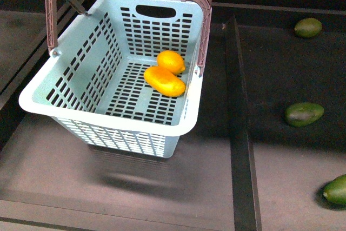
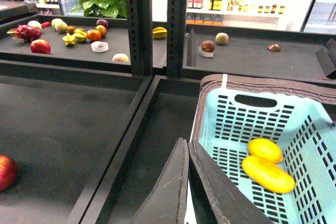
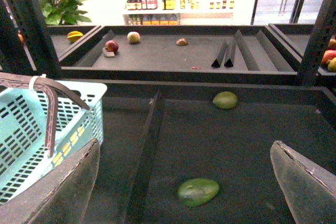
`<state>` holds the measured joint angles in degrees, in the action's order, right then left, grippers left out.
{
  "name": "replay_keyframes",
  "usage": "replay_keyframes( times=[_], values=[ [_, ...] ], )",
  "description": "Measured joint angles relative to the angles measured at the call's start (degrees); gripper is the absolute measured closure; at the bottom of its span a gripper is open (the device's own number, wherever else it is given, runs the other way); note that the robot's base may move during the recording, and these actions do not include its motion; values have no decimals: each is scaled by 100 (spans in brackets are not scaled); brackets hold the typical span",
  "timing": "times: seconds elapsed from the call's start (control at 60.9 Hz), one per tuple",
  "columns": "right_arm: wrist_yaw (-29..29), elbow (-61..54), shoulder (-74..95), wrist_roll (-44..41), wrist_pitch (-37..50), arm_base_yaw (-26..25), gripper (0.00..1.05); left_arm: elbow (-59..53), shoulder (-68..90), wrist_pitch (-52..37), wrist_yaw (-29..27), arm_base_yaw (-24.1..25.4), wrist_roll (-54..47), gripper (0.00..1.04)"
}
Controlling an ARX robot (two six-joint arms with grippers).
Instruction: Pick lemon and mango into basket
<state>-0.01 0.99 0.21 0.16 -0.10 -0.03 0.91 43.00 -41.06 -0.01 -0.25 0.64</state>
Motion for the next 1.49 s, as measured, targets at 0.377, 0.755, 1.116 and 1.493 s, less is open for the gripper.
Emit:
replay_keyframes(
  times=[0.377, 0.755, 1.116, 1.493],
  values=[
    [-2, 0, 0, 0, 0, 0, 9, -7, -1674, 1506, 0, 0, 0, 101],
    [-2, 0, 0, 0, 0, 0, 9, -7, -2732, 2535, 0, 0, 0, 101],
    [0, 0, 0, 0, 0, 0, 9, -4, -3932, 3930, 2, 2, -2, 101],
    [-2, 0, 0, 0, 0, 0, 9, -4, -4264, 4098, 0, 2, -2, 101]
  ],
)
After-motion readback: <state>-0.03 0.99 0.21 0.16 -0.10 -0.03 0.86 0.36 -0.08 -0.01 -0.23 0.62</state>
